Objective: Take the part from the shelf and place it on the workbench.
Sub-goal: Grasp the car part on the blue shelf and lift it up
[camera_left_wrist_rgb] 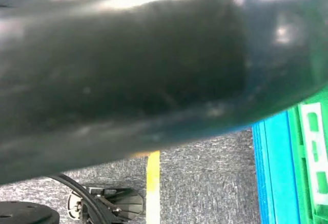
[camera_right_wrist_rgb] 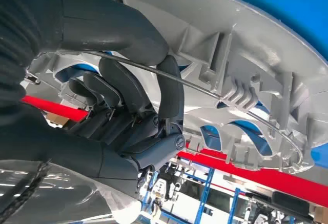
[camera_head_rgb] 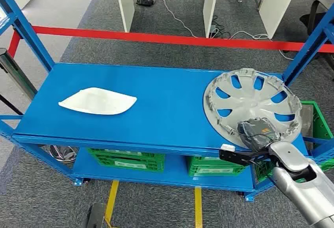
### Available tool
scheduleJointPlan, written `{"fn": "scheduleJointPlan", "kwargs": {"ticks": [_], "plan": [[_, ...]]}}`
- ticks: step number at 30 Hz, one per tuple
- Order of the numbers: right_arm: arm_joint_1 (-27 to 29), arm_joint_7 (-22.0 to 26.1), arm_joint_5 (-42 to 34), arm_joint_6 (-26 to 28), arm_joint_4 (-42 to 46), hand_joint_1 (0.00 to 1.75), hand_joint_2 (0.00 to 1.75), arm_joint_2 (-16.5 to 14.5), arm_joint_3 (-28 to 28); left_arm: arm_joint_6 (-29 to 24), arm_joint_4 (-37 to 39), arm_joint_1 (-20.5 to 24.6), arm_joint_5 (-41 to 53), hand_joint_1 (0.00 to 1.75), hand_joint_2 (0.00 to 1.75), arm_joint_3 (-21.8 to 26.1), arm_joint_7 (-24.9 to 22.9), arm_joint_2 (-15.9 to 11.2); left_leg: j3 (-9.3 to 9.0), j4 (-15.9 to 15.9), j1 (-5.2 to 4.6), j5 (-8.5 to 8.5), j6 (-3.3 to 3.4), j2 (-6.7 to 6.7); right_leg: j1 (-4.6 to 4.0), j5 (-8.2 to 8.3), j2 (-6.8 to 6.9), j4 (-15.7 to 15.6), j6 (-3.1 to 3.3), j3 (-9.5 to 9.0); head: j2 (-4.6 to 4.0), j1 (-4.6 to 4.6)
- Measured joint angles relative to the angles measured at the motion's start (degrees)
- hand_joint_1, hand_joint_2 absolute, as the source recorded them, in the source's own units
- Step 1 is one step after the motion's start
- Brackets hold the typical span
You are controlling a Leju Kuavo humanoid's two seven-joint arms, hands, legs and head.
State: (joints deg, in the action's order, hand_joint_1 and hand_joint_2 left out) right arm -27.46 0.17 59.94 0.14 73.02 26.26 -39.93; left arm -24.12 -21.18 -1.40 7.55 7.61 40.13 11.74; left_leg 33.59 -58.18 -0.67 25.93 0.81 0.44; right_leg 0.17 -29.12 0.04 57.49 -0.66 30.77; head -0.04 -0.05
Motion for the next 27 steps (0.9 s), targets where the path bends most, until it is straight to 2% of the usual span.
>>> {"fn": "scheduleJointPlan", "kwargs": {"ticks": [10,27], "plan": [[0.0,0.0,-0.1,-0.1,0.2,1.75,1.75,0.8,0.0,-3.2,-0.7,0.0,-0.1,0.00,0.00,-0.8,0.0,-0.1,0.01,0.0,0.00,0.00,0.00,0.00,0.00,0.00,0.00,0.0,0.00,0.00,0.00,-0.01],[-0.4,1.0,-1.8,-0.9,3.1,1.75,1.75,1.3,-0.5,-3.8,3.8,1.8,-0.5,0.00,0.00,-1.3,0.0,-0.7,0.01,0.0,0.00,0.00,0.00,0.00,0.00,0.00,0.00,0.0,0.00,0.00,0.00,-0.01]]}}
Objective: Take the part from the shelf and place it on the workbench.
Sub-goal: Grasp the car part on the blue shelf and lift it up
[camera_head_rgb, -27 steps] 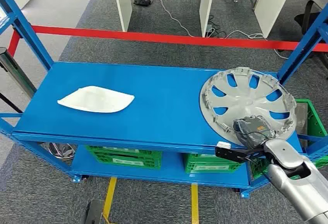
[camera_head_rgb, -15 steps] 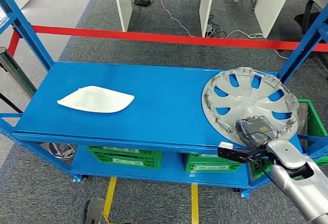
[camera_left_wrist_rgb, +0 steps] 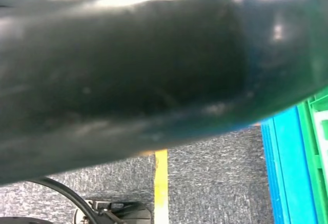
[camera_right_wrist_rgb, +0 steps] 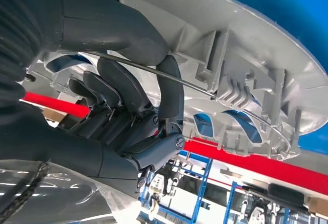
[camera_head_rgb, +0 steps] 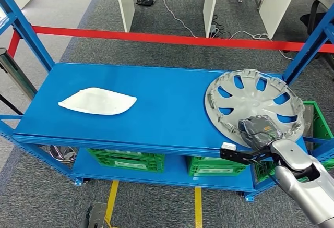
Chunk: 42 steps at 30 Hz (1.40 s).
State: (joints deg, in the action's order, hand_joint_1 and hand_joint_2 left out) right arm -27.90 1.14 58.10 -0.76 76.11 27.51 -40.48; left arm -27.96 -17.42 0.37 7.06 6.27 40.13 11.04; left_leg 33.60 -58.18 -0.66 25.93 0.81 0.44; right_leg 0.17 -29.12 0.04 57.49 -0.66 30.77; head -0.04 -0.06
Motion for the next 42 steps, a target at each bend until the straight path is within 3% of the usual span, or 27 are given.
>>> {"fn": "scheduleJointPlan", "kwargs": {"ticks": [6,13,28,34,42], "plan": [[0.0,0.3,-0.8,-0.2,1.4,1.75,1.75,0.5,-0.2,0.2,0.9,0.2,0.0,0.00,0.00,0.0,0.0,-0.1,0.00,0.0,0.00,0.00,0.00,0.00,0.00,0.00,0.00,0.0,0.00,0.00,0.00,0.00],[0.4,0.4,-3.0,-2.0,8.0,1.75,1.75,3.4,-1.2,0.1,1.9,0.2,-0.4,0.00,0.00,0.1,0.0,-0.4,0.00,0.0,0.00,0.00,0.00,0.00,0.00,0.00,-0.01,0.0,0.00,0.01,0.00,0.01],[4.3,-0.3,-1.8,2.1,16.7,1.75,1.75,5.6,-1.8,-0.3,2.9,0.3,-0.6,0.00,0.00,0.2,0.0,-0.5,0.01,0.0,0.00,0.00,0.00,0.00,0.00,0.00,0.00,0.0,0.00,0.02,0.00,0.00],[8.1,-0.2,-2.0,4.4,22.8,1.75,1.75,8.9,-1.2,-0.8,3.2,0.2,-1.3,0.00,0.00,0.5,0.0,-0.5,0.03,0.0,0.00,0.03,0.03,0.01,0.01,-0.02,0.03,0.0,-0.01,0.04,0.00,0.01],[18.8,0.0,-0.3,8.7,31.0,1.75,1.75,12.5,3.9,-1.6,3.4,0.2,-1.6,0.00,0.00,1.4,0.0,-0.5,0.05,0.0,0.00,0.06,0.04,0.02,0.00,-0.03,0.03,0.0,-0.02,0.05,0.00,0.01]]}}
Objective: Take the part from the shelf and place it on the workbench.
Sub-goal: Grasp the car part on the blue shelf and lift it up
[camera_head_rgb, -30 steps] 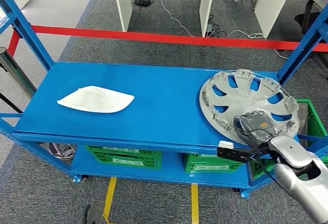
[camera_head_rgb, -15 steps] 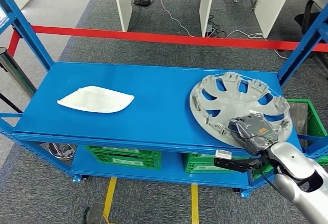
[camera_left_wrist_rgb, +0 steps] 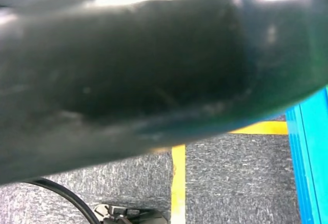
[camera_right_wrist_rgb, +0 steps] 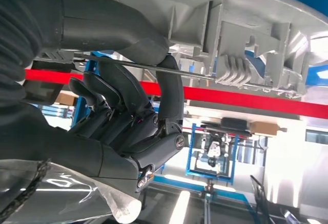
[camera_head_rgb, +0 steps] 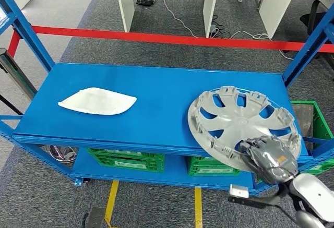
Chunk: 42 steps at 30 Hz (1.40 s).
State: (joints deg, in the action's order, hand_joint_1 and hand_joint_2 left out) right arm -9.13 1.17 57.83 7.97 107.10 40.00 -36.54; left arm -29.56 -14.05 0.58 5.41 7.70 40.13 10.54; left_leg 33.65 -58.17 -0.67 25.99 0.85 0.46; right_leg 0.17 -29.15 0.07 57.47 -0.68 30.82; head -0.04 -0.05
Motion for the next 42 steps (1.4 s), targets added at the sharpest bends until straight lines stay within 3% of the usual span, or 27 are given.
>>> {"fn": "scheduleJointPlan", "kwargs": {"ticks": [6,12,17,25,32,42], "plan": [[6.3,0.6,1.0,1.9,4.6,1.75,1.75,0.6,2.7,-0.6,0.4,0.0,-0.1,0.00,0.00,0.6,-0.1,0.0,-0.01,0.0,0.01,0.00,0.00,0.00,0.00,0.00,-0.01,0.0,0.00,-0.01,0.00,0.00],[8.2,4.1,0.8,2.5,6.8,1.75,1.75,0.6,3.3,-0.6,0.7,0.1,0.6,0.00,0.00,0.6,-0.2,0.0,-0.01,0.0,0.01,-0.01,0.00,-0.02,-0.01,0.00,-0.03,0.0,0.00,-0.01,0.00,-0.01],[6.6,8.1,-0.2,2.0,7.2,1.75,1.75,0.4,2.4,-0.4,0.9,0.4,1.2,0.00,0.00,0.6,-0.2,0.0,-0.02,0.0,0.00,-0.01,0.00,-0.01,-0.01,0.01,-0.01,0.0,0.00,-0.03,0.00,-0.01],[4.5,9.2,-0.5,1.8,7.2,1.75,1.75,-0.1,1.0,-0.4,1.2,0.6,1.6,0.00,0.00,0.6,-0.2,0.0,-0.01,0.0,0.00,-0.01,0.00,-0.02,-0.01,0.01,-0.03,0.0,0.00,-0.03,0.00,-0.01],[-1.6,10.8,-1.4,0.6,6.6,1.75,1.75,-1.9,-2.9,-0.5,1.2,0.9,2.4,0.00,0.00,0.6,-0.7,0.0,-0.02,0.0,0.01,-0.03,0.00,-0.02,-0.01,0.01,-0.02,0.0,0.00,-0.03,0.00,0.00],[-5.0,10.1,-2.6,0.8,5.4,1.75,1.75,-2.7,-6.7,0.6,1.4,0.9,2.7,0.00,0.00,0.6,-0.8,0.0,0.00,0.0,0.00,-0.02,0.00,0.00,-0.01,0.00,0.00,0.0,0.00,-0.03,0.00,0.00]]}}
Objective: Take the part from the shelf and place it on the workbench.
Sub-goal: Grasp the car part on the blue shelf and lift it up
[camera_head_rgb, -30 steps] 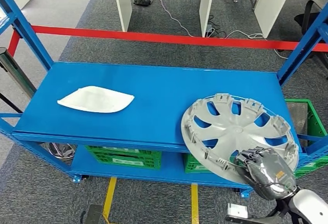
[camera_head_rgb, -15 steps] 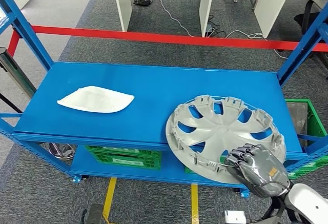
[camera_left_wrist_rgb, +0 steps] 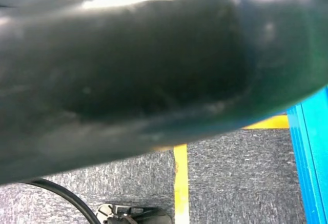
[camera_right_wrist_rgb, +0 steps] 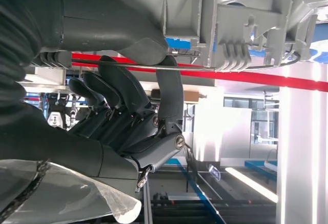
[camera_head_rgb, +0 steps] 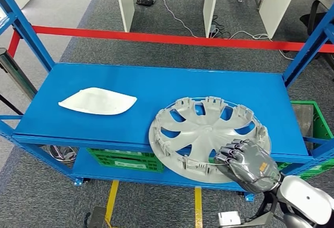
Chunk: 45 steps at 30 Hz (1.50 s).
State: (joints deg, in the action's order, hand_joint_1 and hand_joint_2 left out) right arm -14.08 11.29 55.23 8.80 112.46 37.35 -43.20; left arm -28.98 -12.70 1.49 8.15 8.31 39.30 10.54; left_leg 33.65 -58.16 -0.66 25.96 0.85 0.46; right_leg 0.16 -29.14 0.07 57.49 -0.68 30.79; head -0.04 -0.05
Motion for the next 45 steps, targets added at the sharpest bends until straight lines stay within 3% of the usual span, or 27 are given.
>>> {"fn": "scheduleJointPlan", "kwargs": {"ticks": [22,45], "plan": [[-2.7,0.0,-3.0,0.9,-0.6,1.75,1.75,0.1,-2.3,2.1,0.2,0.1,0.0,0.00,0.00,0.0,0.6,-0.1,-0.01,0.0,0.00,-0.01,0.00,0.00,0.00,0.01,0.00,0.0,0.00,0.01,0.00,-0.01],[-2.8,-0.2,-2.2,2.1,0.9,1.75,1.75,1.1,-2.6,0.4,0.2,0.1,1.4,0.00,0.00,0.6,0.7,-0.3,-0.01,0.0,0.00,0.00,0.00,0.00,0.00,0.01,-0.01,0.0,0.00,0.01,0.00,-0.01]]}}
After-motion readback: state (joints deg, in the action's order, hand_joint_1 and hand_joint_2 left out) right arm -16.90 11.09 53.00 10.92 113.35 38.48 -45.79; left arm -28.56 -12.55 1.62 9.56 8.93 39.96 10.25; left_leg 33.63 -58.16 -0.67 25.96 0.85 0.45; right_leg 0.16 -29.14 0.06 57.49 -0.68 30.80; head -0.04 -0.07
